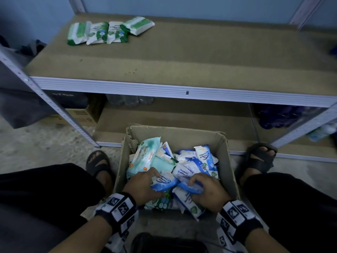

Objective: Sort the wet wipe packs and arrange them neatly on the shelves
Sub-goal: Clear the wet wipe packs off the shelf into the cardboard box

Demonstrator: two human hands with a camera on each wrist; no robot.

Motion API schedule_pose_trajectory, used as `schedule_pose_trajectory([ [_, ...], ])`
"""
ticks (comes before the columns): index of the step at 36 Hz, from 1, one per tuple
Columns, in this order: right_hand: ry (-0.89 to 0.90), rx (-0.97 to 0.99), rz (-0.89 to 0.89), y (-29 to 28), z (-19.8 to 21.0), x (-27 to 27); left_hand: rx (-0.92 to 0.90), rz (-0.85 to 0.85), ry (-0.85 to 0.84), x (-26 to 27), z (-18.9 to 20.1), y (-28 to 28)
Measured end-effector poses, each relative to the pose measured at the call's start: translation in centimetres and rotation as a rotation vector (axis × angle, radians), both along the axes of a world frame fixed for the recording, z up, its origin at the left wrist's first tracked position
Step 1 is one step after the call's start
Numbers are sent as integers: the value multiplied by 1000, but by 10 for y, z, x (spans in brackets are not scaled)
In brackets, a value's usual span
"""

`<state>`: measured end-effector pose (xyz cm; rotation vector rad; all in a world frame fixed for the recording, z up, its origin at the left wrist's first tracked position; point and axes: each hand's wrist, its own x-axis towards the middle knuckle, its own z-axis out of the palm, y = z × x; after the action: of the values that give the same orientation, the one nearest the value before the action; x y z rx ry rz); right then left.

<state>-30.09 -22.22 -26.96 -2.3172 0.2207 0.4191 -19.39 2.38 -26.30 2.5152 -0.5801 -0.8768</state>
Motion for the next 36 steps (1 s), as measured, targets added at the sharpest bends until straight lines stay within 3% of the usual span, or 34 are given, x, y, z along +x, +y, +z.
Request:
schedule_pose_trajectory([
  [9,-62,-102,-264,-21,-14,15,-62,220,-58,16,-4,-20],
  [14,-60,-237,-167,-22,-17,15,-209,306,55,25,-11,-41],
  [16,-42,-266,-49,-18,-15,15,-200,248,81,29,-17,-50],
  [20,196,-370,206,-11,-19,12,6,-26,117,32,-31,-59],
  [23,246,-306,169,-14,-25,10,101,-184,57,29,-38,-60],
  [27,283,-215,115,-15,-29,10,114,-270,8,34,-43,-57],
  [32,238,-265,108,-6,-33,12,108,-272,-27,34,-46,-56],
  [36,308,-377,148,7,-31,14,121,-291,-44,30,-50,-53],
])
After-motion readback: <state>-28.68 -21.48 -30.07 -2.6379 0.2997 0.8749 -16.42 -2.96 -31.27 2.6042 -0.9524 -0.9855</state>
